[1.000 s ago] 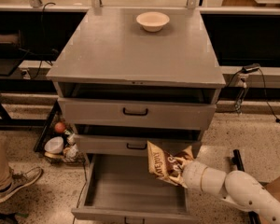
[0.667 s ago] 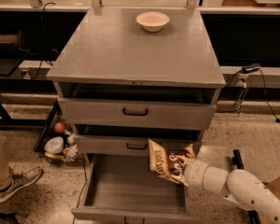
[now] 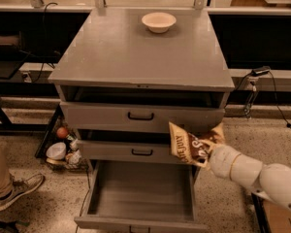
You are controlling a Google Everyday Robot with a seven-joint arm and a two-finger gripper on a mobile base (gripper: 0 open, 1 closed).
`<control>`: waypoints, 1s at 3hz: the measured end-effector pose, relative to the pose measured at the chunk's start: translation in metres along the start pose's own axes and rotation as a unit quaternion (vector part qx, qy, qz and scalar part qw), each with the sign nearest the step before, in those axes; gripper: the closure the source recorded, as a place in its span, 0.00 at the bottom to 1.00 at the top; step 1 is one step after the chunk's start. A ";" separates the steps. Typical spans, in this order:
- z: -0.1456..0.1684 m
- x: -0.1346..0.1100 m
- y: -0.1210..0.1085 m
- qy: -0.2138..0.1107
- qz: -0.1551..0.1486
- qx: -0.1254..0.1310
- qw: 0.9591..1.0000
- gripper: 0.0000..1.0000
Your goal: Pick brown chip bag from bottom drawer and place on counter
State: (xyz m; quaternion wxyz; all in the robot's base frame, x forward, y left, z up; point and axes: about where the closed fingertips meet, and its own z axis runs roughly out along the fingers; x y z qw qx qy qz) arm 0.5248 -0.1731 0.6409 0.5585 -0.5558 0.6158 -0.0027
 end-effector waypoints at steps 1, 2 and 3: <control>-0.031 -0.029 -0.051 0.025 -0.081 0.047 0.995 1.00; -0.056 -0.059 -0.091 0.041 -0.149 0.086 0.984 1.00; -0.056 -0.059 -0.091 0.041 -0.149 0.085 0.984 1.00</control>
Offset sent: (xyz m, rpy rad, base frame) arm 0.0102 -0.0463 0.1855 -0.3372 -0.4203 -0.0935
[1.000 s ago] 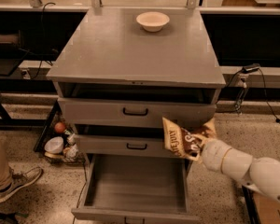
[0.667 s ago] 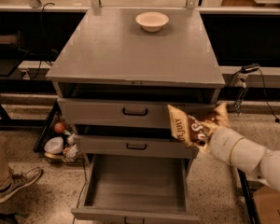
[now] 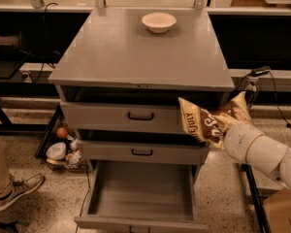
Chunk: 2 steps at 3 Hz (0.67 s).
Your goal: Pick brown chip bag from bottom drawer and place on counter
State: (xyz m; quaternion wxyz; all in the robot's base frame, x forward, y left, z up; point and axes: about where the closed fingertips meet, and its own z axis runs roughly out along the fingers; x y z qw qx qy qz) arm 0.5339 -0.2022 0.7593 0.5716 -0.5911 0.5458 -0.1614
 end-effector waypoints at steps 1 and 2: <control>0.003 -0.001 -0.006 0.000 -0.012 0.001 1.000 1.00; 0.003 -0.018 -0.047 -0.013 -0.072 0.022 0.997 1.00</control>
Offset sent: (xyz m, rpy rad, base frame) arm 0.0364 0.0087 0.1141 -0.2019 -0.2832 0.0982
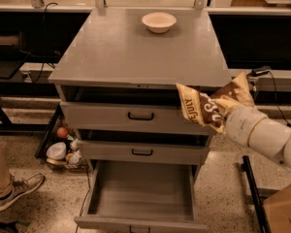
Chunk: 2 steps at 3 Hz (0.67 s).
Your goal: Pick brown chip bag from bottom drawer and place on counter
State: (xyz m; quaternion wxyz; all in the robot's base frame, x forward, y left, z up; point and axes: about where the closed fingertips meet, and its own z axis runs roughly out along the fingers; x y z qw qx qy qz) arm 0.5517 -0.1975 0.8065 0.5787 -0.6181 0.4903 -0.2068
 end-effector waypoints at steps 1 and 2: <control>0.005 -0.018 -0.055 -0.013 -0.074 0.030 0.997 1.00; 0.023 -0.034 -0.110 -0.039 -0.134 0.062 0.988 1.00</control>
Offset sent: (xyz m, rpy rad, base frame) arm 0.0654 0.0338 0.1478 -0.1799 -0.3592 0.1422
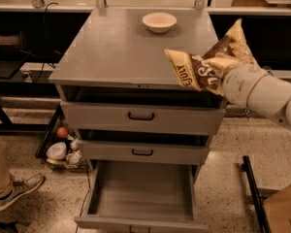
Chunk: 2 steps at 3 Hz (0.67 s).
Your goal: Pick brown chip bag from bottom drawer and place on counter
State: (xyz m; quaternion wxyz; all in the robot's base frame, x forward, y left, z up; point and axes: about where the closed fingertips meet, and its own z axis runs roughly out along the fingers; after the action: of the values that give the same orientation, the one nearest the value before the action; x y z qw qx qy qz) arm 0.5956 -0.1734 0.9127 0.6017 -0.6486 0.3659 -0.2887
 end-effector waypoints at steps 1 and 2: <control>0.033 0.009 -0.019 -0.010 -0.003 0.011 1.000 1.00; 0.075 0.017 -0.035 -0.009 0.026 0.026 0.999 1.00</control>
Offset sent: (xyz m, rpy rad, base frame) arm 0.1290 0.0480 0.0384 0.1864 0.0101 -0.0190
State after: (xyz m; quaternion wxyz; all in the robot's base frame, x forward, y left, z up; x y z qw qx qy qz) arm 0.6707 -0.1439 0.9378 0.6293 -0.6254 0.3695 -0.2763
